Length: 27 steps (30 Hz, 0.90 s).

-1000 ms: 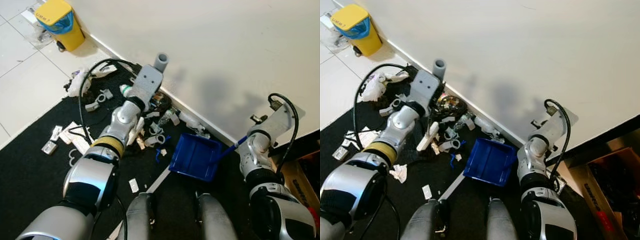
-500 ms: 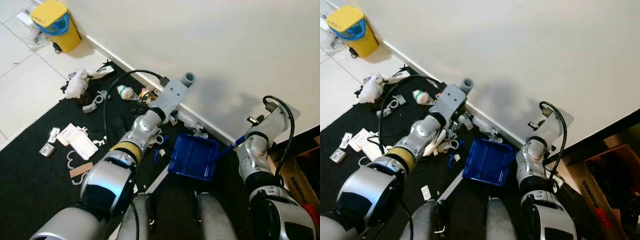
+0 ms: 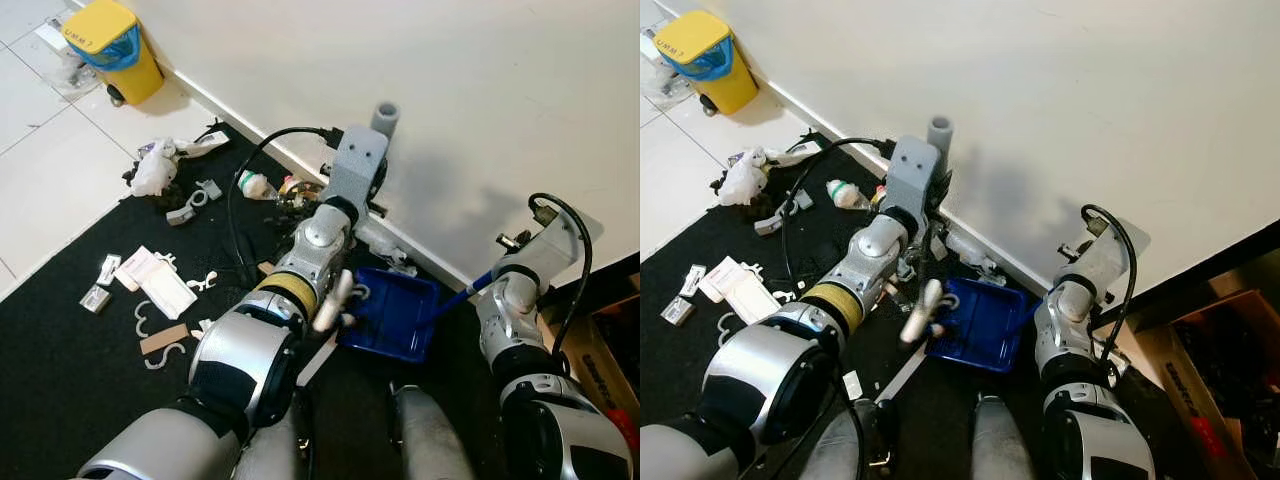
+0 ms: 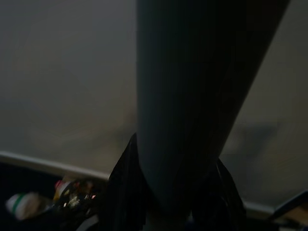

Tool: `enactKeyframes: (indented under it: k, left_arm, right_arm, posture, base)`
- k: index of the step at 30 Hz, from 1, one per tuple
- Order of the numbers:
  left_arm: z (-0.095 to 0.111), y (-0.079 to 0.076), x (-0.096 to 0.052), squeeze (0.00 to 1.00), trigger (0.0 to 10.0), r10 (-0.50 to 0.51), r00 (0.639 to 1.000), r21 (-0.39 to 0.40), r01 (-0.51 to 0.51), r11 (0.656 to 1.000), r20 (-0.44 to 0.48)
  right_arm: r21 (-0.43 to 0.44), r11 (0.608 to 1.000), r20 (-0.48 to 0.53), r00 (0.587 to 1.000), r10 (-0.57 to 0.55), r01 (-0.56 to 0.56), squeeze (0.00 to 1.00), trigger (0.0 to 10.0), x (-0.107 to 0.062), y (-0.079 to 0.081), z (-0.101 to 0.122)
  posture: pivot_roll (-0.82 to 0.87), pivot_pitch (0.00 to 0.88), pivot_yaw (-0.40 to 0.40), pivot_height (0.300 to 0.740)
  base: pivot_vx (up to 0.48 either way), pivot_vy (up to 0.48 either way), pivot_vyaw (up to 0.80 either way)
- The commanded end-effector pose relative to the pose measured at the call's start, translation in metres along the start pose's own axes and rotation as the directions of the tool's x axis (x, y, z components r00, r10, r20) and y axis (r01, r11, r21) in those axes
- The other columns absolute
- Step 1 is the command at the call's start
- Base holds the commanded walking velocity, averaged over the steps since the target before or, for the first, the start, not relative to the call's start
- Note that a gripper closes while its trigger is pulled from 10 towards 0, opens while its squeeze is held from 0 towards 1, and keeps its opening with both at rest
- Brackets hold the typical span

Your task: Sweep floor

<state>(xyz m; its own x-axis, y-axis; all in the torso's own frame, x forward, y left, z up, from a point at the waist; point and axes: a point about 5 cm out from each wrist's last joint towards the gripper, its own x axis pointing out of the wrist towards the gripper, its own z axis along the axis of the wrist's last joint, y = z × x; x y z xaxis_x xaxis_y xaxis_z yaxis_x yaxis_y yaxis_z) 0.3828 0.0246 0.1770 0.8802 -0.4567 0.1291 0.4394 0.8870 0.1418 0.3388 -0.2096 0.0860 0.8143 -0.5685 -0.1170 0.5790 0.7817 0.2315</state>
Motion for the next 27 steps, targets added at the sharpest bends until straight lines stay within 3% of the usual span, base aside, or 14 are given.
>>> enactKeyframes:
  k: [1,4,5,6,9,10,11,13,15,16,18,20,24,27]
  left_arm:
    - [0.018,-0.029,0.01,0.0,10.0,-0.081,0.995,-0.077,0.086,0.993,0.064]
    - [0.023,-0.029,0.011,0.0,10.0,-0.128,0.989,-0.066,0.133,0.989,0.077]
    - [0.03,-0.022,0.013,0.0,10.0,-0.193,0.978,-0.02,0.195,0.981,0.082]
    - [0.03,-0.022,0.013,0.0,10.0,-0.193,0.978,-0.02,0.195,0.981,0.082]
    - [0.034,0.007,0.012,0.0,10.0,-0.224,0.975,0.101,0.221,0.97,0.012]
    - [0.034,0.007,0.012,0.0,10.0,-0.224,0.975,0.101,0.221,0.97,0.012]
    - [0.036,0.018,0.011,0.0,10.0,-0.234,0.972,0.118,0.233,0.965,-0.006]
    - [0.036,0.018,0.011,0.0,10.0,-0.234,0.972,0.118,0.233,0.965,-0.006]
    - [0.039,0.036,0.007,0.0,10.0,-0.251,0.967,0.171,0.253,0.952,-0.037]
    - [0.039,0.036,0.007,0.0,10.0,-0.251,0.967,0.171,0.253,0.952,-0.037]
    - [0.039,0.045,0.005,0.0,10.0,-0.248,0.967,0.208,0.253,0.945,-0.052]
    - [0.038,0.067,0.0,0.0,10.0,-0.185,0.978,0.292,0.205,0.934,-0.094]
    - [0.038,0.075,-0.002,0.0,10.0,-0.159,0.981,0.32,0.186,0.929,-0.109]
    - [0.034,0.093,-0.01,0.0,10.0,-0.067,0.992,0.417,0.106,0.903,-0.106]
  right_arm:
    - [-0.026,1.0,-0.089,0.996,-0.007,0.005,0.0,10.0,-0.009,-0.008,-0.022]
    - [-0.023,1.0,-0.089,0.996,-0.006,0.004,0.0,10.0,-0.008,-0.007,-0.022]
    - [-0.017,1.0,-0.088,0.996,-0.007,0.005,0.0,10.0,-0.007,-0.007,-0.021]
    - [-0.017,1.0,-0.088,0.996,-0.007,0.005,0.0,10.0,-0.007,-0.007,-0.021]
    - [-0.011,1.0,-0.087,0.996,-0.007,0.006,0.0,10.0,-0.007,-0.006,-0.02]
    - [-0.011,1.0,-0.087,0.996,-0.007,0.006,0.0,10.0,-0.007,-0.006,-0.02]
    - [-0.009,1.0,-0.088,0.996,-0.005,0.004,0.0,10.0,-0.007,-0.006,-0.02]
    - [-0.009,1.0,-0.088,0.996,-0.005,0.004,0.0,10.0,-0.007,-0.006,-0.02]
    - [-0.006,1.0,-0.092,0.996,-0.001,0.001,0.0,10.0,-0.007,-0.005,-0.02]
    - [-0.006,1.0,-0.092,0.996,-0.001,0.001,0.0,10.0,-0.007,-0.005,-0.02]
    - [-0.004,1.0,-0.094,0.996,0.001,-0.002,0.0,10.0,-0.007,-0.004,-0.02]
    - [0.001,1.0,-0.095,0.995,0.005,-0.005,0.0,10.0,-0.007,-0.003,-0.02]
    - [0.003,1.0,-0.094,0.996,0.006,-0.006,0.0,10.0,-0.007,-0.002,-0.019]
    - [0.004,1.0,-0.091,0.996,0.012,-0.012,0.0,10.0,-0.007,-0.002,-0.019]
  posture:
    - [-0.09,0.314,0.022,0.74]
    - [-0.09,0.308,0.026,0.74]
    - [-0.08,0.305,0.029,0.74]
    - [-0.08,0.305,0.029,0.74]
    - [-0.08,0.301,0.029,0.74]
    - [-0.08,0.301,0.029,0.74]
    - [-0.07,0.299,0.028,0.74]
    - [-0.07,0.299,0.028,0.74]
    - [-0.06,0.298,0.025,0.74]
    - [-0.06,0.298,0.025,0.74]
    - [-0.06,0.298,0.025,0.74]
    - [-0.06,0.294,0.031,0.74]
    - [-0.06,0.294,0.031,0.74]
    - [-0.07,0.293,0.027,0.74]
  base:
    - [0.0,0.0,0.0]
    - [0.0,0.0,0.0]
    - [0.0,0.0,0.0]
    - [0.0,0.0,0.0]
    - [0.0,0.0,0.0]
    - [0.0,0.0,0.0]
    - [0.0,0.0,0.0]
    - [0.0,0.0,0.0]
    - [0.0,0.0,0.0]
    - [0.0,0.0,0.0]
    - [0.0,0.0,0.0]
    - [0.0,0.0,0.0]
    - [0.0,0.0,0.0]
    - [0.0,0.0,0.0]
